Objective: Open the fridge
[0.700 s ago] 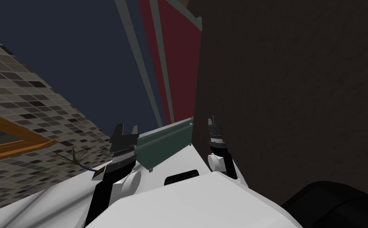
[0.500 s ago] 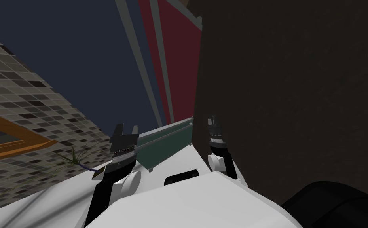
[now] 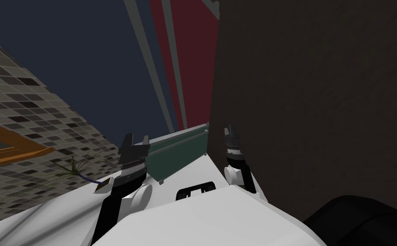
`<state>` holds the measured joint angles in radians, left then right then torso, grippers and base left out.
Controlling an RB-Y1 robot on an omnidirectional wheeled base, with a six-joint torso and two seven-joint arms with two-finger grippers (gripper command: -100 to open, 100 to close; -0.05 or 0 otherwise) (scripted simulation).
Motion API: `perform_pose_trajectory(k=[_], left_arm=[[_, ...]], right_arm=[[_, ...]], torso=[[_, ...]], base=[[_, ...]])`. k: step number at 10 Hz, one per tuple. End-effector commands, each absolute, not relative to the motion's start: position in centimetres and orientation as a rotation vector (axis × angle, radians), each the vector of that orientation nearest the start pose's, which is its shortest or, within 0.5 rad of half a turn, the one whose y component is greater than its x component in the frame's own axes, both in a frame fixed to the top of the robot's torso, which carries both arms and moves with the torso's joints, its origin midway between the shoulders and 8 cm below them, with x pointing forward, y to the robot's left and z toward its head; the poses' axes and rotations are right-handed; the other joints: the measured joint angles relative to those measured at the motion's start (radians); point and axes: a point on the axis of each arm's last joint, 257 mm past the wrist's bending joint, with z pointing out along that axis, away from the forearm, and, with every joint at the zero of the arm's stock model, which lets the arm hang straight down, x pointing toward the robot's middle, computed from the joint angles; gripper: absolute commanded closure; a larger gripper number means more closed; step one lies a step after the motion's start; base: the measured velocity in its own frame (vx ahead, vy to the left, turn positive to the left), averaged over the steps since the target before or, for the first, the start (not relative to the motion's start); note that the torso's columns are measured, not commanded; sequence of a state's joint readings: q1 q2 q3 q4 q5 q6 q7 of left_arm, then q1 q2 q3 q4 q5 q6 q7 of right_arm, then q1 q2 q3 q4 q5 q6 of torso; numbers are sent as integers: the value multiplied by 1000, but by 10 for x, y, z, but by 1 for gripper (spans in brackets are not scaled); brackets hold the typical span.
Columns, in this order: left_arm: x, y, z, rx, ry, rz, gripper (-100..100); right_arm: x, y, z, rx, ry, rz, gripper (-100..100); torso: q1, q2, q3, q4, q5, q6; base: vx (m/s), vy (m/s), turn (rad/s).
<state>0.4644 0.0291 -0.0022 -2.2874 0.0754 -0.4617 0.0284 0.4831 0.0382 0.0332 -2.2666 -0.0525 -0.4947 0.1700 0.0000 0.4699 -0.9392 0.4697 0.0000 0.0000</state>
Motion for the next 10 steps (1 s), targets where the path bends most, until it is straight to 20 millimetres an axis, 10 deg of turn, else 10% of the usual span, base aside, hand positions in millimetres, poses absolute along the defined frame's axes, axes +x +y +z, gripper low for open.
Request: perform_pose_trajectory(k=[1,2,3,10], left_arm=[[351,281,32,-694,581,-1394,0],[351,281,32,-694,581,-1394,0],[354,279,24,-672,622,-1394,-100],[367,290,-26,-683,686,-1389,-100]], right_arm=[[349,-277,23,663,596,1215,0],[349,-277,23,663,596,1215,0],[349,-277,23,663,596,1215,0],[349,-277,23,663,597,1214,0]], torso=[[0,74,-148,74,0,0],[0,148,-295,148,0,0],[0,221,-443,221,0,0],[0,267,-537,268,0,0]], base=[[0,0,0],[0,0,0],[35,-8,28],[72,-22,35]])
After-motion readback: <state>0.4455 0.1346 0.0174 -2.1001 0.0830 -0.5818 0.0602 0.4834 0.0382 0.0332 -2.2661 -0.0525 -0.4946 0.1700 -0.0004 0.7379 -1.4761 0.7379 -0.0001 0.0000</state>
